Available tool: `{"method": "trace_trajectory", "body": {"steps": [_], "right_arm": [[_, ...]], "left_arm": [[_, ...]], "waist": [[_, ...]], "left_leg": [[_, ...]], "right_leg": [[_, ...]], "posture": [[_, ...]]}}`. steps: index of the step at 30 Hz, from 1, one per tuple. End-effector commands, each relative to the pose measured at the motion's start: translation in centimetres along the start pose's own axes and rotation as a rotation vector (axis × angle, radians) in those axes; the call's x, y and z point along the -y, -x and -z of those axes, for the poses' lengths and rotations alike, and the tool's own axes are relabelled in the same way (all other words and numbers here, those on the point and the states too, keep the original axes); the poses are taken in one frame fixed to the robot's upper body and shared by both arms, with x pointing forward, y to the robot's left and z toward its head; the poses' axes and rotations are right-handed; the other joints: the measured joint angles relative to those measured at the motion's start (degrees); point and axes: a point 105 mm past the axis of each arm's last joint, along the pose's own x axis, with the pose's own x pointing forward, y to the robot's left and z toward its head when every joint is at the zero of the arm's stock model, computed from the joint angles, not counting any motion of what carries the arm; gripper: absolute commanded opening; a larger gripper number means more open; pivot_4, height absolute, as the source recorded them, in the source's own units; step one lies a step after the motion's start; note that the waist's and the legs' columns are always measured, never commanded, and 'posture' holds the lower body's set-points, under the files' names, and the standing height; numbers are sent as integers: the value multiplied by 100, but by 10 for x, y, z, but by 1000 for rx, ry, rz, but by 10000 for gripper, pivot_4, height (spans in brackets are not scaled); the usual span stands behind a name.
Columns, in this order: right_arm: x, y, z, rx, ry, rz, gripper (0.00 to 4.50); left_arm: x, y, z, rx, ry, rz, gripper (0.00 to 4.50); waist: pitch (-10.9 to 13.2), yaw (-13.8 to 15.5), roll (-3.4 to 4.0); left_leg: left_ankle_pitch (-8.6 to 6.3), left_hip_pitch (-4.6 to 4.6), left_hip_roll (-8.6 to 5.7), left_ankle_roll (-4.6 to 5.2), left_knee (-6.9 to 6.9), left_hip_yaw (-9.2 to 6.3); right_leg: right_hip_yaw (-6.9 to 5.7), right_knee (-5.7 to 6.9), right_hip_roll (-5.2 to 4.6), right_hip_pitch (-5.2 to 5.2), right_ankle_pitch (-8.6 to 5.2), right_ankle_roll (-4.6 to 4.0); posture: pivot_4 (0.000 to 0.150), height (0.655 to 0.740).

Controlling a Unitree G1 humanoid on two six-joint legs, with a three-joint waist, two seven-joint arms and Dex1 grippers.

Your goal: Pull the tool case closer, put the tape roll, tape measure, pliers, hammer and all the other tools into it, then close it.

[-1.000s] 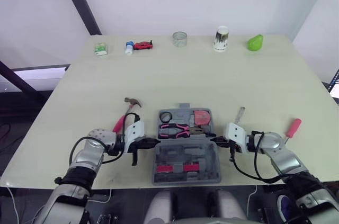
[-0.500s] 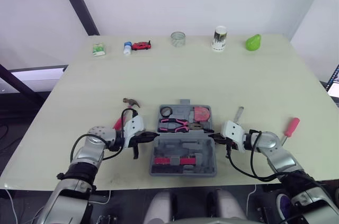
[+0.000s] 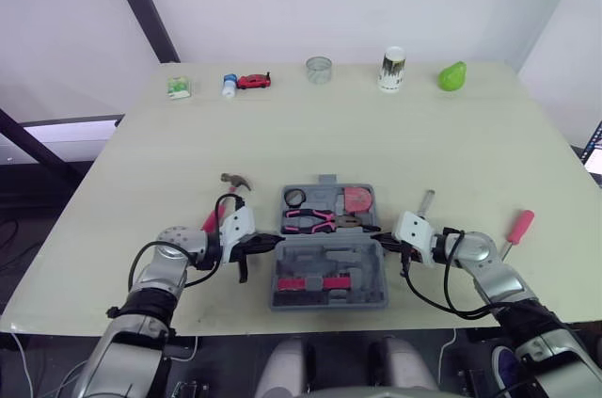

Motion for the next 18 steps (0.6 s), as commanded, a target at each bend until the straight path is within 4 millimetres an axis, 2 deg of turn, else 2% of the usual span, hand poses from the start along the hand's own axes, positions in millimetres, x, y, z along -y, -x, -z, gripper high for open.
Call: {"method": "trace_trajectory", "body": {"steps": [1,18], "right_arm": [[5,-4,-13,52,33,27,398],[7,-6,-16,69,35,55,398]], "left_arm": [[4,-3,10,-35,16,8,0],[7,-3,14,-42,14,23,0]], "waist": [[0,-3,0],[0,-7,1]], "left_leg": [[0,1,0,0,0,0],[0,5,0,0,0,1]], "right_leg": [[0,1,0,0,0,0],[2,8,1,0,0,0]], "posture": [[1500,7400],[1500,7400]]}}
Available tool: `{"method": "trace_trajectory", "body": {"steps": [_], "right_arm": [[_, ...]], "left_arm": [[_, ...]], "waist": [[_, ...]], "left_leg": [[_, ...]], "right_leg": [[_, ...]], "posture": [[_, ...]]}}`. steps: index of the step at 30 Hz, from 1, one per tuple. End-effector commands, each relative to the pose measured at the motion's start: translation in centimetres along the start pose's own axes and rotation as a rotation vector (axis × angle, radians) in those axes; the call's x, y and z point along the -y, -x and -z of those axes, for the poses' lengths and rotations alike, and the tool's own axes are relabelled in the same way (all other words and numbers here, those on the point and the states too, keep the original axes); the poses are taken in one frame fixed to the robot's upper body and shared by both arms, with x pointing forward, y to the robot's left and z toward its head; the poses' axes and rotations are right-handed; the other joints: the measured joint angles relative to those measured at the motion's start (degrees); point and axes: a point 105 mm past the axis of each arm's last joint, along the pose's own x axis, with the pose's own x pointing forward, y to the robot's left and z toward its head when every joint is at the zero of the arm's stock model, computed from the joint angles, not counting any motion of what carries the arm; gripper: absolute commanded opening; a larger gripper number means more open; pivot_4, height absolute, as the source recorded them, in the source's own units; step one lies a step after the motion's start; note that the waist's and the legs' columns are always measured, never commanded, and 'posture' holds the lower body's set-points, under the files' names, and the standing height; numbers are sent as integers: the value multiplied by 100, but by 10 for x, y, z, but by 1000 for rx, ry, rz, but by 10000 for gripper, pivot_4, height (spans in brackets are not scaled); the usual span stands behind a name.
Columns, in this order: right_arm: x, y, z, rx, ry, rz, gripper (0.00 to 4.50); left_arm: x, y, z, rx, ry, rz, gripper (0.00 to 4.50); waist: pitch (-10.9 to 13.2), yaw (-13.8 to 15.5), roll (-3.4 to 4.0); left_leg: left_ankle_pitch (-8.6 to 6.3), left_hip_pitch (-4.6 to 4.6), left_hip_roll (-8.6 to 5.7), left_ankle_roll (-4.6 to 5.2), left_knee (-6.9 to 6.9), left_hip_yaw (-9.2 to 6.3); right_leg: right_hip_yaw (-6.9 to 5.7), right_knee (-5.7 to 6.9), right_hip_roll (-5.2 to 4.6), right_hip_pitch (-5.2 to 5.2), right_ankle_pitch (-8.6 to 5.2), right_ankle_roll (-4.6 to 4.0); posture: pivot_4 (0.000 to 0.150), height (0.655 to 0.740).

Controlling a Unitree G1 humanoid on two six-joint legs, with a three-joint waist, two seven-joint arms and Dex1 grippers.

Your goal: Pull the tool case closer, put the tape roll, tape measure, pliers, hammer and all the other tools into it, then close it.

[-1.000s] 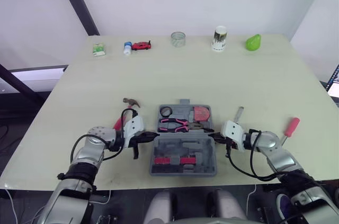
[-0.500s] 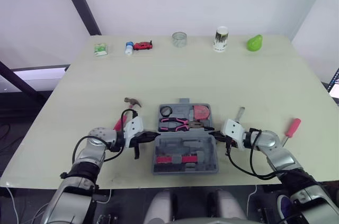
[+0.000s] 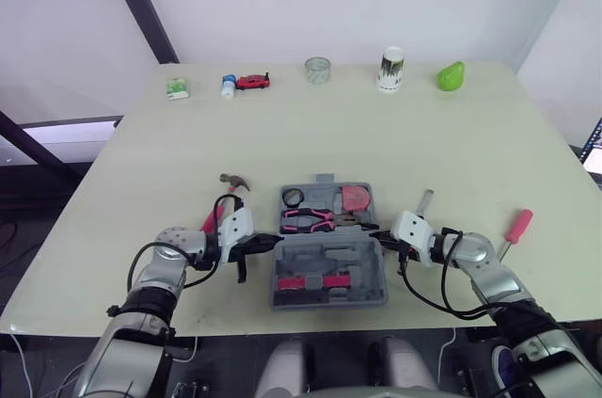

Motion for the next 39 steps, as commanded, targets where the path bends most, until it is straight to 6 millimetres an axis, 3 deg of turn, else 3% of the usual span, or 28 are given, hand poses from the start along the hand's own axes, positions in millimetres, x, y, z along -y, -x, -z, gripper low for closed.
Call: {"method": "trace_trajectory", "body": {"steps": [1,13,29,34,39], "right_arm": [[3,-3,-15,54,35,10,398],[-5,3,-6,6,5,-32,398],[14,27,2,-1,-12,79,398],[13,49,-11,138,-100,72,398],[14,76,-18,220,-131,105,398]], "left_arm": [[7,-4,12,-47,30,20,0],[4,1,13,-53,26,11,0],[-3,19,13,-51,27,-53,0],[-13,32,-11,51,-4,-117,0],[-3,51,-31,115,-25,-95,0]], "waist": [[0,0,0],[0,6,0],[0,-3,0],[4,-24,-2],[8,1,-3]], "left_leg": [[0,0,0,0,0,0],[0,0,1,0,0,-1],[0,-2,2,0,-1,-1],[0,-6,12,0,-3,0],[-1,-18,17,0,-4,-1]], "right_leg": [[0,0,0,0,0,0],[0,0,0,0,0,0],[0,0,0,-1,0,0],[1,-1,1,-6,0,0],[-4,-15,-10,-7,0,0]], "posture": [[1500,7400],[1500,7400],[1500,7400],[1500,7400],[1500,7400]]}}
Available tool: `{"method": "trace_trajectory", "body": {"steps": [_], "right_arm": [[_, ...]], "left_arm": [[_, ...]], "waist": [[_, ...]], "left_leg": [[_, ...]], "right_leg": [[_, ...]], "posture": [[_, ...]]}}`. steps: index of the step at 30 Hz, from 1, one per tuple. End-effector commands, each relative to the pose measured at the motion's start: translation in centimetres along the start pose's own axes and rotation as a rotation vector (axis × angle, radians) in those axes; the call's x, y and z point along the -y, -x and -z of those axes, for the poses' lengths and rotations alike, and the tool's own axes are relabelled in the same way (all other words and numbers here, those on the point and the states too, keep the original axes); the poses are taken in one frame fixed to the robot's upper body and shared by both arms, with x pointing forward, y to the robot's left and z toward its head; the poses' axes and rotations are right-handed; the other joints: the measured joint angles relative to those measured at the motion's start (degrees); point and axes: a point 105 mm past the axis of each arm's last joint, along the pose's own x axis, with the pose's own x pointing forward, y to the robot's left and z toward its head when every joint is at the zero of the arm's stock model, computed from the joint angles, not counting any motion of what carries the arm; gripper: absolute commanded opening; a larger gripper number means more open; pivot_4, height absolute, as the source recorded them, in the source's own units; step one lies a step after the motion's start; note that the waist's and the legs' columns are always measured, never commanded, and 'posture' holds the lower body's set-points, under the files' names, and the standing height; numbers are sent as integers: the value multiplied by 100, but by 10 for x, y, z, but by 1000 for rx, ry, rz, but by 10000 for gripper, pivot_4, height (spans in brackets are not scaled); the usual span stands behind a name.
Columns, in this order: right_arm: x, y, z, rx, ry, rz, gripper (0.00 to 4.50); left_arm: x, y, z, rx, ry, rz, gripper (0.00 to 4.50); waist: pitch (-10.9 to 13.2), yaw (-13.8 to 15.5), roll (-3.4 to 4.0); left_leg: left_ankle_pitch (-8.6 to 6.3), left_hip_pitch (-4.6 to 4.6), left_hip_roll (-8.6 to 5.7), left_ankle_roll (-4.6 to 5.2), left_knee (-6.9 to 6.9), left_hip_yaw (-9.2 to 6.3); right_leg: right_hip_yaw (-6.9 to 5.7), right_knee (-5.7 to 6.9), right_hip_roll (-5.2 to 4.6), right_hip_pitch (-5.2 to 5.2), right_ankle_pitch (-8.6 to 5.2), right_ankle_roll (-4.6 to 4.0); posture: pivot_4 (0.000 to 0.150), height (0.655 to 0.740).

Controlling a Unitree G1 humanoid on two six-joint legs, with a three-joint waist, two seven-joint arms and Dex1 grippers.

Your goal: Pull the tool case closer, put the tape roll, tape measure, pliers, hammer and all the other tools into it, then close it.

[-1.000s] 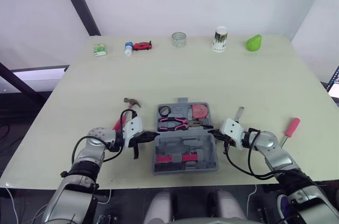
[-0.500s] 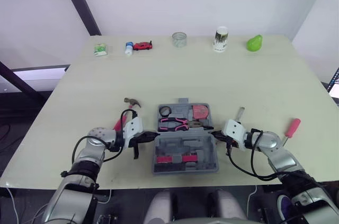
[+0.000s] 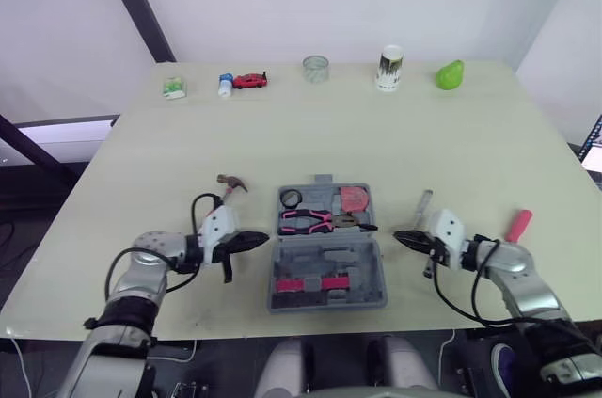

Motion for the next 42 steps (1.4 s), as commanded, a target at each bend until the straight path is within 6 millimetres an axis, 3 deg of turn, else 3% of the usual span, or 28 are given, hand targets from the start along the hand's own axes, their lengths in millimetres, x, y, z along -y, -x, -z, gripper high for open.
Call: {"method": "trace_trajectory", "body": {"steps": [1,6,9,12,15,16,18,21,24,25,26,34,37,42], "right_arm": [[8,23,-21,106,6,63,398],[21,71,-17,132,-37,242,398],[19,108,-4,92,-92,339,398],[16,142,5,86,-157,464,0],[13,183,22,55,-222,623,0],[12,193,26,49,-236,662,0],[8,214,35,36,-267,739,8822],[3,241,49,1,-297,832,22359],[0,262,60,-17,-324,933,39107],[-1,266,62,-19,-331,955,43112],[-3,269,64,-23,-338,971,44390],[-9,257,62,-11,-333,954,44390],[-7,247,52,10,-312,922,44390],[1,202,24,47,-246,838,44390]], "left_arm": [[-2,16,-27,96,-51,-27,0],[-17,48,-42,197,24,-227,0],[-15,82,-28,199,132,-357,0],[-13,112,-13,200,211,-529,7069],[-8,146,10,170,288,-702,19481],[-4,154,16,162,310,-734,21018],[5,168,29,122,342,-778,32161],[17,182,45,79,383,-821,44527],[24,196,60,49,427,-893,45000],[27,198,64,40,437,-906,45000],[29,200,67,34,444,-912,45000],[29,187,61,39,418,-878,45000],[22,181,49,61,387,-862,45000],[10,151,7,140,274,-768,45000]], "waist": [[0,15,0],[7,40,-5],[7,25,-6],[11,-8,-8],[14,9,-11],[16,14,-15],[16,23,-23],[16,29,-24],[17,37,-25],[16,35,-25],[16,34,-25],[15,23,-25],[14,22,-22],[14,21,-21]], "left_leg": [[0,-2,-1,0,0,0],[0,-6,-6,0,-2,-3],[-1,-4,-6,0,-13,-4],[-1,0,-4,0,-22,0],[-1,5,-4,0,-20,-1],[-1,6,-5,-1,-20,0],[-1,7,-5,-1,-20,0],[-1,7,-7,-1,-20,4],[-1,7,-8,-1,-20,3],[-2,7,-8,-1,-20,3],[-2,7,-8,-1,-20,3],[-4,6,-4,-5,-25,2],[-5,6,-4,-6,-29,1],[-9,1,-4,-14,-33,1]], "right_leg": [[-1,-2,-1,-1,0,0],[-15,-6,-41,0,0,1],[-17,-12,-56,1,-1,1],[-13,-18,-56,1,-2,1],[-2,-15,-63,4,-2,0],[0,-15,-66,5,-2,0],[1,-17,-70,6,-3,-1],[2,-20,-77,7,-15,-20],[2,-21,-81,6,-16,-22],[2,-21,-81,6,-16,-23],[3,-21,-82,6,-16,-23],[10,-23,-100,1,-18,-27],[11,-25,-105,0,-19,-30],[11,-28,-107,-1,-19,-31]], "posture": [[1500,7400],[1500,7400],[1500,7400],[1500,7400],[1500,7400],[1500,7400],[1500,7400],[1500,7400],[1500,7400],[1500,7400],[1500,7400],[1500,7400],[1500,7400],[1500,7400]]}}
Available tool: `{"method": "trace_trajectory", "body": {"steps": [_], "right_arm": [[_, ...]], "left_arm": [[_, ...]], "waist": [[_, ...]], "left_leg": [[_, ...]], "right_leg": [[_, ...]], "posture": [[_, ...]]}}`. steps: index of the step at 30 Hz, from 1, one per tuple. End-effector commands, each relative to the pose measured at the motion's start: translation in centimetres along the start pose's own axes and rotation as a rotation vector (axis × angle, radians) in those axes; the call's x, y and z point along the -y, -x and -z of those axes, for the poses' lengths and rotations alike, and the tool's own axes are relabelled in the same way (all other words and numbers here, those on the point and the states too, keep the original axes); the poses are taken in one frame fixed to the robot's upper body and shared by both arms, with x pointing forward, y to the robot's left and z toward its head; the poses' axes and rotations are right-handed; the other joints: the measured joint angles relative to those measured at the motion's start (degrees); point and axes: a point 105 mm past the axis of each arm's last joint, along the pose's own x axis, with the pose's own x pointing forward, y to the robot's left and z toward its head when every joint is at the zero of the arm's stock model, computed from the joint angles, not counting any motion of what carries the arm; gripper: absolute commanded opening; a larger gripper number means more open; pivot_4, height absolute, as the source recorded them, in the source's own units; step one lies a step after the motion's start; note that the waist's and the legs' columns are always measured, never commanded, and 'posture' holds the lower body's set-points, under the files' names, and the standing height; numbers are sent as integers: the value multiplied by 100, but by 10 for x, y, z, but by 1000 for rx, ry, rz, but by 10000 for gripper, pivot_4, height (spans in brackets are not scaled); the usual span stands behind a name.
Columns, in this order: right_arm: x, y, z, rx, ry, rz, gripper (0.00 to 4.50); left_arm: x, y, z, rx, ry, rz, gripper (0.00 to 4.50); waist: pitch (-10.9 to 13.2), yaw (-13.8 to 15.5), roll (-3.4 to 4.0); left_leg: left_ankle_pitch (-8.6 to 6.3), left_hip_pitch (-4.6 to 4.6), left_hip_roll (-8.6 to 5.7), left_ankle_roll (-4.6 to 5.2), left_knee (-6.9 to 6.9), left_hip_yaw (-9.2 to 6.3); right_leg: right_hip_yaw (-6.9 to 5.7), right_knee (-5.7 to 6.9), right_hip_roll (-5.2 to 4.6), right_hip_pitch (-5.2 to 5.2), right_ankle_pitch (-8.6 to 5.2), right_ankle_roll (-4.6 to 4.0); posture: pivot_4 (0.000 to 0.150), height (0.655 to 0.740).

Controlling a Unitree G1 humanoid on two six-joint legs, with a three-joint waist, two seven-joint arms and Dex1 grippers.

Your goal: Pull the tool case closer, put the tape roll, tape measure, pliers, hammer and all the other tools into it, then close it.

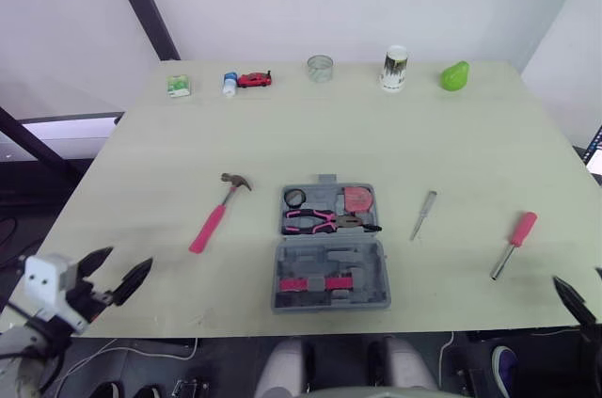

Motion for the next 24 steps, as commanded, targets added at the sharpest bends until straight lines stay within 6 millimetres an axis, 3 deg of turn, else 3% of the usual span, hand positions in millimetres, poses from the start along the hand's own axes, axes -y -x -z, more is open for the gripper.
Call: {"method": "trace_trajectory", "body": {"steps": [1,5,11,18,24], "right_arm": [[-12,-13,-18,49,21,-7,44390],[-49,-44,-26,62,41,-53,44390],[-96,-85,-27,19,-10,-37,44390],[-137,-126,-22,-28,-74,12,44390],[-148,-150,-19,-64,-133,90,44390]], "left_arm": [[13,-11,-24,72,-41,52,45000],[36,-32,-47,111,-66,213,45000],[83,-46,-80,138,-173,501,45000],[128,-53,-108,193,-300,785,45000],[145,-52,-120,222,-343,923,45000]], "waist": [[0,1,3],[-1,-3,5],[1,-17,8],[5,-18,12],[10,-28,20]], "left_leg": [[0,0,0,0,0,0],[4,-2,-1,6,-6,1],[6,-12,-3,6,-5,-3],[7,-16,-8,7,-3,-5],[8,-17,-18,9,2,-5]], "right_leg": [[0,0,0,0,0,0],[-3,-6,0,-2,0,0],[-7,-3,1,-12,1,-1],[-11,-3,4,-14,1,-1],[-13,3,19,-13,2,2]], "posture": [[1500,7400],[1500,7400],[1500,7400],[1500,7400],[1500,7400]]}}
